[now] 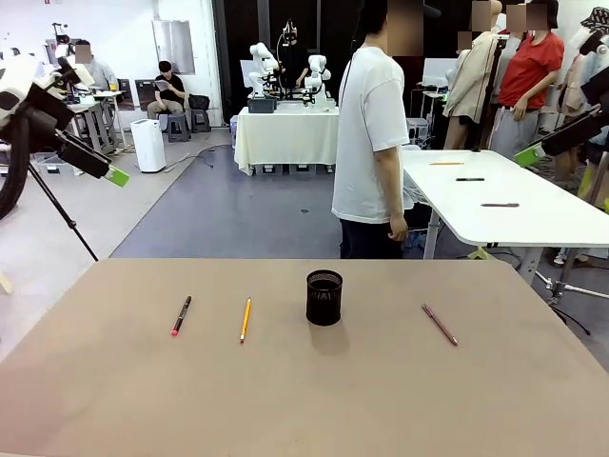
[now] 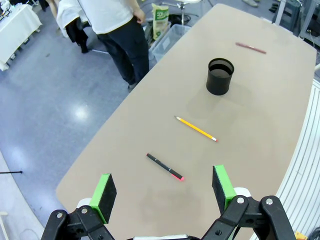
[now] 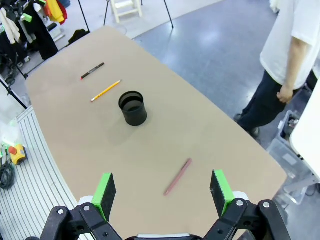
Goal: Place the pens into the pen holder.
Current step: Pick up a writing instrument from the table and place it into the Pen holder.
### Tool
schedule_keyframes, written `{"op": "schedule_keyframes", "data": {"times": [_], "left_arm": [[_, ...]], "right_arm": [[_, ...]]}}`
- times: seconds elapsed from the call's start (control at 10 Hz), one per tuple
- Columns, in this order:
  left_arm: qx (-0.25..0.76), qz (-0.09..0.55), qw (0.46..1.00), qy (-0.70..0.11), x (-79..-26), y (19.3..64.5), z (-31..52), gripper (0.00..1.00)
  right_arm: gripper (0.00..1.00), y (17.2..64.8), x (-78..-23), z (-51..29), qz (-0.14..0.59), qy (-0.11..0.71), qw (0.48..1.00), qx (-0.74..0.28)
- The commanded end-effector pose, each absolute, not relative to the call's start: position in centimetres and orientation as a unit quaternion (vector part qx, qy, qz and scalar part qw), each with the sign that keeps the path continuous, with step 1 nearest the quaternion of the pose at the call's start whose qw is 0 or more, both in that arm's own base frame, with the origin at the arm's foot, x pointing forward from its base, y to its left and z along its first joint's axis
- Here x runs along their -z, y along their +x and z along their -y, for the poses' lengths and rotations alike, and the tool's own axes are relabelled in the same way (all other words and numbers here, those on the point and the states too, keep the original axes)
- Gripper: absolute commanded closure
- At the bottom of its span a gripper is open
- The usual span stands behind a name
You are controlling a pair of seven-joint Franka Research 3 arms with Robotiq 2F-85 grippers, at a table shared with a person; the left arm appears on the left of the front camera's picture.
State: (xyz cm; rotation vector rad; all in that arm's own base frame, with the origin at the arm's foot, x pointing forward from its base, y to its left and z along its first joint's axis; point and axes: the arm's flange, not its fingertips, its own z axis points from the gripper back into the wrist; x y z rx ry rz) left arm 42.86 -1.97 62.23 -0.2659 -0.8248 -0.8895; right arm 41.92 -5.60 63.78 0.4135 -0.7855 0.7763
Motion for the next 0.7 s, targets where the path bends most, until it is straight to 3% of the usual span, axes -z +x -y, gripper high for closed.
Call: {"op": "schedule_keyframes", "data": {"times": [0.0, 0.5, 0.6], "left_arm": [[0.416, 0.385, 0.814, -0.129, -62.3, 42.8, 1.7, 0.0], [0.417, 0.386, 0.813, -0.125, -62.2, 42.9, 2.0, 0.0], [0.402, 0.333, 0.842, -0.133, -63.1, 41.9, 4.2, 0.0]], "right_arm": [[0.0, 42.0, -63.9, 5.5, 0.375, 0.2, 0.828, -0.367], [0.0, 42.0, -63.9, 5.5, 0.375, 0.2, 0.828, -0.367], [0.0, 42.0, -63.9, 5.5, 0.375, 0.2, 0.828, -0.367]]}}
